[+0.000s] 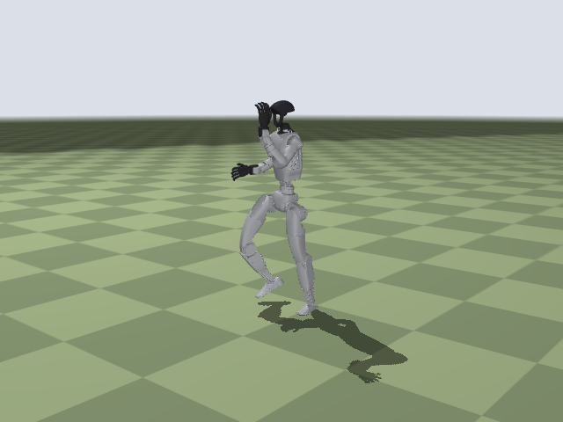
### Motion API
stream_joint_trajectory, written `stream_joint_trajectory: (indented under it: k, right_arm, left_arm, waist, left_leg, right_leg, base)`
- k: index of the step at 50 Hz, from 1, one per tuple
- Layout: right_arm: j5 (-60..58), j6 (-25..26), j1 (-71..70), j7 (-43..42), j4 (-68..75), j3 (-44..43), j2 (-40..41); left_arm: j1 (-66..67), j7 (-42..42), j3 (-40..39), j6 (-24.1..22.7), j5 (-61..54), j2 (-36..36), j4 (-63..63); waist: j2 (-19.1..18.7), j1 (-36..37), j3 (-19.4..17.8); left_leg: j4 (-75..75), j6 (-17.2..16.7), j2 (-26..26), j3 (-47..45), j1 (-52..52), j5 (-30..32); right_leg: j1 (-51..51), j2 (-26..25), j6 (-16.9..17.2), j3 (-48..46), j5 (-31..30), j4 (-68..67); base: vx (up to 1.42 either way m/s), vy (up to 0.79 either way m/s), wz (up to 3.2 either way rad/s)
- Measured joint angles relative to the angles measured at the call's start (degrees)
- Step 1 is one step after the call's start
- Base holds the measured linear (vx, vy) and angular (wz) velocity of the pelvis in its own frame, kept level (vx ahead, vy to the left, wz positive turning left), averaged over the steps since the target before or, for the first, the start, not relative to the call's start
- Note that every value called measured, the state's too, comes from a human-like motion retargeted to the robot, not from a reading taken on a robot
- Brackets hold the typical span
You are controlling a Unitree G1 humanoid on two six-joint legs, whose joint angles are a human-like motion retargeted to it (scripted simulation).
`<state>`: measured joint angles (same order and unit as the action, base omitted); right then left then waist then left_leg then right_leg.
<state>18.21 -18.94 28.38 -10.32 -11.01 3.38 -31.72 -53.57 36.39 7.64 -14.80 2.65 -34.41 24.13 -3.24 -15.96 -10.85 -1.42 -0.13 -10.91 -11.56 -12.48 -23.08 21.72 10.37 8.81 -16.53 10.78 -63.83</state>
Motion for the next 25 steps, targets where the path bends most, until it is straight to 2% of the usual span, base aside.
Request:
stream_joint_trajectory:
  k: [3, 5, 8, 11, 14, 17, 18, 20, 22, 23, 25]
  right_arm:
    - [2.02, 0.11, 7.70, 2.35, -2.34, -4.32, 1.14]
    - [2.80, 0.25, 10.63, 3.59, -3.68, -6.60, 2.91]
    - [2.50, 0.37, 9.72, 3.95, -5.27, -7.30, 5.04]
    - [1.23, 0.32, 3.30, 2.63, -5.96, -4.34, 6.12]
    - [0.40, 0.42, -7.56, 0.51, -5.79, 0.28, 7.09]
    - [-0.27, 0.77, -22.19, -2.37, -5.60, 4.26, 9.10]
    - [-0.94, 1.05, -27.94, -3.57, -5.49, 5.20, 10.12]
    - [-3.08, 1.87, -39.94, -5.99, -5.05, 6.44, 12.45]
    - [-5.54, 2.69, -51.88, -8.31, -3.78, 6.62, 14.56]
    - [-6.49, 2.83, -56.83, -9.41, -3.47, 6.37, 14.73]
    - [-9.68, 6.08, -65.05, -16.84, -2.71, 6.09, 12.70]
  left_arm:
    - [-6.53, -2.00, 3.87, 1.04, -2.33, -4.60, -5.20]
    - [-8.58, -3.46, 6.06, 1.62, -4.06, -5.38, -9.95]
    - [-6.66, -3.94, 7.59, 2.17, -5.55, -3.68, -16.93]
    - [0.68, -4.04, 7.14, 2.61, -5.89, -0.17, -22.53]
    - [12.63, -4.61, 5.45, 2.58, -6.71, 3.78, -26.38]
    - [27.83, -4.98, 4.11, 1.74, -9.05, 6.43, -28.55]
    - [33.13, -5.10, 3.94, 1.33, -10.37, 6.61, -28.88]
    - [43.61, -6.13, 4.14, 0.55, -13.29, 5.59, -28.87]
    - [54.15, -9.81, 4.59, 0.21, -15.53, 2.12, -27.04]
    - [59.22, -12.13, 4.92, 0.23, -16.30, 0.19, -25.72]
    - [68.77, -15.46, 4.90, 1.29, -18.75, -3.80, -22.06]
  waist:
    - [-0.97, -3.00, -1.55]
    - [-1.20, -3.68, -1.71]
    - [-0.82, -2.91, -1.08]
    - [0.16, -0.43, 0.54]
    - [1.87, 2.92, 2.44]
    - [4.88, 6.91, 3.96]
    - [6.29, 8.71, 4.43]
    - [9.46, 13.31, 5.41]
    - [12.76, 19.00, 5.78]
    - [13.89, 22.08, 5.79]
    - [14.75, 28.74, 5.05]
  left_leg:
    - [0.52, -0.09, -1.84, 1.37, 0.76, 1.39]
    - [-0.40, 1.18, -2.30, 2.83, 2.36, 1.73]
    - [-1.53, 2.18, -2.12, 4.24, 3.80, 1.95]
    - [-2.07, 1.91, -1.38, 4.46, 4.02, 1.65]
    - [-3.45, 2.03, 0.50, 4.24, 4.31, 0.39]
    - [-6.20, 3.06, 3.90, 3.76, 5.52, -0.83]
    - [-7.48, 3.63, 5.37, 3.26, 6.32, -1.05]
    - [-11.94, 4.94, 8.17, 1.89, 9.20, -1.35]
    - [-24.19, 5.85, 9.63, 0.88, 16.06, -0.11]
    - [-32.77, 5.79, 9.64, 0.51, 20.86, 2.01]
    - [-50.34, 4.77, 7.43, -1.46, 30.57, 6.76]
  right_leg:
    - [8.03, 2.77, -2.67, -1.37, 6.72, -16.20]
    - [11.20, 4.85, -3.98, -2.44, 8.08, -23.14]
    - [12.30, 5.29, -4.68, -2.37, 7.83, -26.69]
    - [10.38, 2.35, -4.04, -0.24, 7.28, -23.12]
    - [4.83, 0.04, -3.39, 1.67, 5.27, -11.92]
    - [-4.47, -0.39, -3.27, 2.34, 1.40, 9.08]
    - [-8.07, -0.14, -3.45, 2.32, 1.17, 17.63]
    - [-14.97, 0.65, -4.05, 2.14, 4.99, 33.46]
    - [-20.86, 1.58, -5.07, 1.93, 9.00, 46.24]
    - [-23.26, 2.00, -5.67, 1.85, 9.27, 51.49]
    - [-27.08, 2.51, -5.99, 2.12, 7.59, 59.24]
  base:
    - [-0.03, 0.10, 0.45]
    - [-0.03, 0.06, 0.46]
    - [0.01, 0.00, 0.31]
    - [0.03, -0.04, 0.00]
    - [0.06, -0.09, -0.08]
    - [0.07, -0.14, -0.21]
    - [0.05, -0.19, -0.49]
    - [0.02, -0.23, -0.70]
    - [-0.01, -0.26, -0.69]
    - [-0.01, -0.23, -0.53]
    - [0.01, -0.17, -0.43]
